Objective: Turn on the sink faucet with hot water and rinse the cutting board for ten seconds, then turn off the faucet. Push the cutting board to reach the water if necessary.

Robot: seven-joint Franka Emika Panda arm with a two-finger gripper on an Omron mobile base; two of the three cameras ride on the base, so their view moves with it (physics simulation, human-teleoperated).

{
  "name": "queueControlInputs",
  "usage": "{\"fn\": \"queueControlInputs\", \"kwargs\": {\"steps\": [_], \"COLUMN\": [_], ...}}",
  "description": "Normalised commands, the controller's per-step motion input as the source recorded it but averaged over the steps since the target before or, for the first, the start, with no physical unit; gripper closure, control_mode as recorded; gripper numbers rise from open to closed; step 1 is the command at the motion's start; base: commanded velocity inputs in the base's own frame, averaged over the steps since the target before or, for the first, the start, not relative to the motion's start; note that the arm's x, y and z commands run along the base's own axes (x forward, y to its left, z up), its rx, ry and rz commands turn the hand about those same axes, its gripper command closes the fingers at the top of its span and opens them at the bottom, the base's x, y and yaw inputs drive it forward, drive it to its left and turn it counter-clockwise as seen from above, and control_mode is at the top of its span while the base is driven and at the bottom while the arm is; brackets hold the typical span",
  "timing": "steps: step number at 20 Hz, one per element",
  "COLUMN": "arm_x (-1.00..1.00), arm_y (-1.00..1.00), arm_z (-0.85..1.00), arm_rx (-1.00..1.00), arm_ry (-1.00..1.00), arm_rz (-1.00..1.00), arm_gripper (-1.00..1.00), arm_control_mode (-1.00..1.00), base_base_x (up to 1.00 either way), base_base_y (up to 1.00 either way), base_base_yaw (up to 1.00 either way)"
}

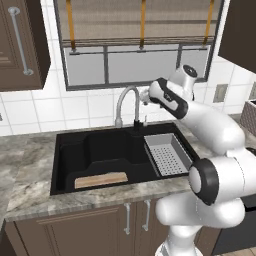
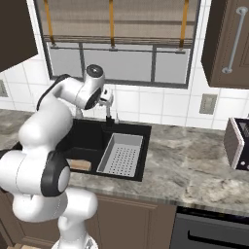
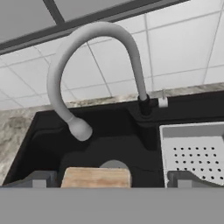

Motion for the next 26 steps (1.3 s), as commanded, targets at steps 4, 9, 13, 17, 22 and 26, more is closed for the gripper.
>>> {"fn": "queueControlInputs", "kwargs": {"steps": [4, 9, 13, 17, 22, 26], "arm_x": [-0.02, 0.0, -0.03, 0.0, 0.0, 0.0], "arm_y": [-0.51, -0.39, -0.31, -0.11, 0.0, 0.0], "arm_z": [-0.05, -0.18, -0.32, -0.45, -0.33, -0.08], "arm_rx": [0.02, 0.0, 0.0, 0.0, 0.0, -0.02], "arm_ry": [-0.17, -0.28, -0.3, -0.19, -0.07, 0.0], "arm_rz": [0.2, 0.2, 0.15, 0.05, 0.0, 0.0], "arm_gripper": [-1.0, -1.0, -1.0, -1.0, -1.0, -1.0], "arm_control_mode": [-1.0, -1.0, -1.0, -1.0, -1.0, -1.0], "base_base_x": [0.0, 0.0, 0.0, 0.0, 0.0, 0.0], "base_base_y": [0.0, 0.0, 0.0, 0.0, 0.0, 0.0], "base_base_yaw": [0.0, 0.0, 0.0, 0.0, 0.0, 0.0]}}
